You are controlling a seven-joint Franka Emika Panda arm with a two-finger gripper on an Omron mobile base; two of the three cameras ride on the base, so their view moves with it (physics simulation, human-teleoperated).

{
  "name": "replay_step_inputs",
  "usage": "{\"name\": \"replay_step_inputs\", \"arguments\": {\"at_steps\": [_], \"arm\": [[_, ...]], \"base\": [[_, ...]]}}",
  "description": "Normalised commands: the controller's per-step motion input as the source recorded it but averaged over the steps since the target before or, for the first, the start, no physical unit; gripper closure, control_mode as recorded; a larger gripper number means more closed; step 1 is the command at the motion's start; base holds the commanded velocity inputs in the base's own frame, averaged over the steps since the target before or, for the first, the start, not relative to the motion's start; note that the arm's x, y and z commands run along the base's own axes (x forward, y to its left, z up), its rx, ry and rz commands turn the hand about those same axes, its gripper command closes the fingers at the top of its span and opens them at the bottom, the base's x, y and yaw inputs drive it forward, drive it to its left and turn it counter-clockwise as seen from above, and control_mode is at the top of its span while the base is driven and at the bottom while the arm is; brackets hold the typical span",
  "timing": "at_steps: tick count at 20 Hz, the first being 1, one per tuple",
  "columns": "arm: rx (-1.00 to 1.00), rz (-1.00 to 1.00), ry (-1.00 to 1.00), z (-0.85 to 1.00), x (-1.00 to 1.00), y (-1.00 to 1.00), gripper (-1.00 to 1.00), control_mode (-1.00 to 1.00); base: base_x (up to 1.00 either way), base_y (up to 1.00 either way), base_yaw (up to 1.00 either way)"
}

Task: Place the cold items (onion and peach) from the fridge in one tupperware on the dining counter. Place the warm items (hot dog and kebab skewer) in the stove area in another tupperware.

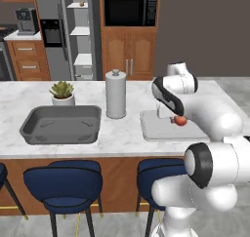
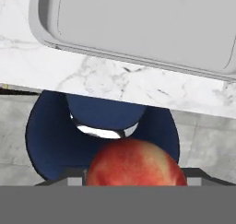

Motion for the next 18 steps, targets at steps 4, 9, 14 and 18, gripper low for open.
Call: {"name": "replay_step_inputs", "arguments": {"at_steps": [4,9,14,18], "arm": [[0.03,0.12,0.06,-0.48,0.65,-0.13,1.0,-1.0],[0.06,0.09,0.03,-0.49,0.62,-0.11,1.0,-1.0],[0.07,0.07,0.05,-0.46,0.64,-0.08,1.0,-1.0],[0.03,0.06,0.08,-0.45,0.64,-0.01,1.0,-1.0]], "base": [[0.0,0.0,0.0],[0.0,0.0,0.0],[0.0,0.0,0.0],[0.0,0.0,0.0]]}}
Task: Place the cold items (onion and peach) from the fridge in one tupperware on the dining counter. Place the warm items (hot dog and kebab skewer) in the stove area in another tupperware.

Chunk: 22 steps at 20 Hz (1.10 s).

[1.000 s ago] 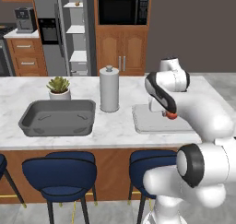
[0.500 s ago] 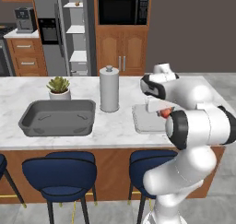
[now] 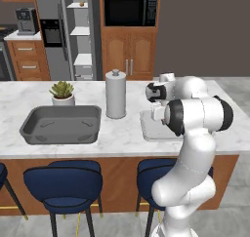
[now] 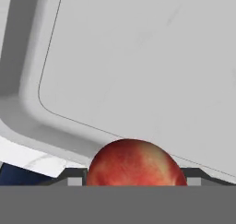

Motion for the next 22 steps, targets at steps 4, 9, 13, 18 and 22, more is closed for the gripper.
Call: {"name": "replay_step_inputs", "arguments": {"at_steps": [4,9,13,18,22], "arm": [[0.01,0.05,0.08,-0.43,0.54,0.0,1.0,-1.0],[0.0,0.04,0.03,-0.44,0.42,0.0,1.0,-1.0],[0.01,0.04,0.0,-0.44,0.38,0.0,1.0,-1.0],[0.02,0.04,0.0,-0.44,0.38,0.0,-1.0,-1.0],[0.07,0.03,-0.04,-0.3,0.06,-0.04,-1.0,-1.0]], "base": [[0.0,0.0,0.0],[0.0,0.0,0.0],[0.0,0.0,0.0],[0.0,0.0,0.0],[0.0,0.0,0.0]]}}
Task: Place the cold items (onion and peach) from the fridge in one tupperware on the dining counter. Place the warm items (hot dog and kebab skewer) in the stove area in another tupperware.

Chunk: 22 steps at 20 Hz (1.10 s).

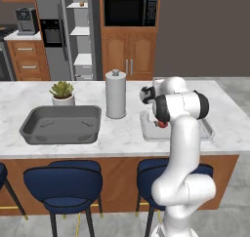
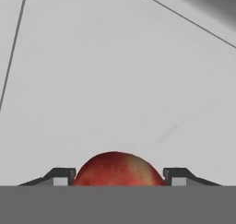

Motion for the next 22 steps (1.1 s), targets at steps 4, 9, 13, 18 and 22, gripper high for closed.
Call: {"name": "replay_step_inputs", "arguments": {"at_steps": [4,9,13,18,22], "arm": [[0.06,0.0,-0.08,0.03,-0.23,-0.02,-1.0,-1.0],[0.03,-0.02,-0.1,0.46,-0.42,-0.02,-1.0,-1.0],[0.0,-0.06,-0.14,0.6,-0.46,0.0,-1.0,-1.0],[0.0,-0.06,-0.15,0.56,-0.53,0.0,-1.0,-1.0],[0.0,-0.05,-0.15,0.58,-0.62,0.0,-1.0,-1.0]], "base": [[0.0,0.0,0.0],[0.0,0.0,0.0],[0.0,0.0,0.0],[0.0,0.0,0.0],[0.0,0.0,0.0]]}}
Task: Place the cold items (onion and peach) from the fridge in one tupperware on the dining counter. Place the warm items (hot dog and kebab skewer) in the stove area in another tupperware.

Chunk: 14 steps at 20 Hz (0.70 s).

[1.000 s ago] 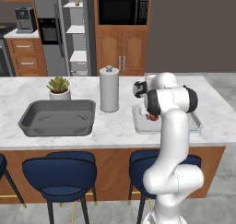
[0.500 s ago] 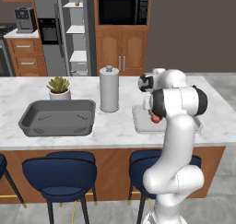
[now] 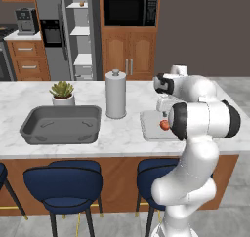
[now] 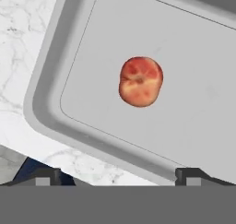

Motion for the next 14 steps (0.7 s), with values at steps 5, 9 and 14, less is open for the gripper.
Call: {"name": "replay_step_inputs", "arguments": {"at_steps": [5,9,14], "arm": [[0.0,-0.03,-0.13,0.64,-0.63,0.0,-1.0,-1.0],[0.0,-0.07,-0.06,0.7,-0.66,0.0,-1.0,-1.0],[0.0,-0.08,-0.1,0.59,-0.71,0.02,-1.0,-1.0]], "base": [[0.0,0.0,0.0],[0.0,0.0,0.0],[0.0,0.0,0.0]]}}
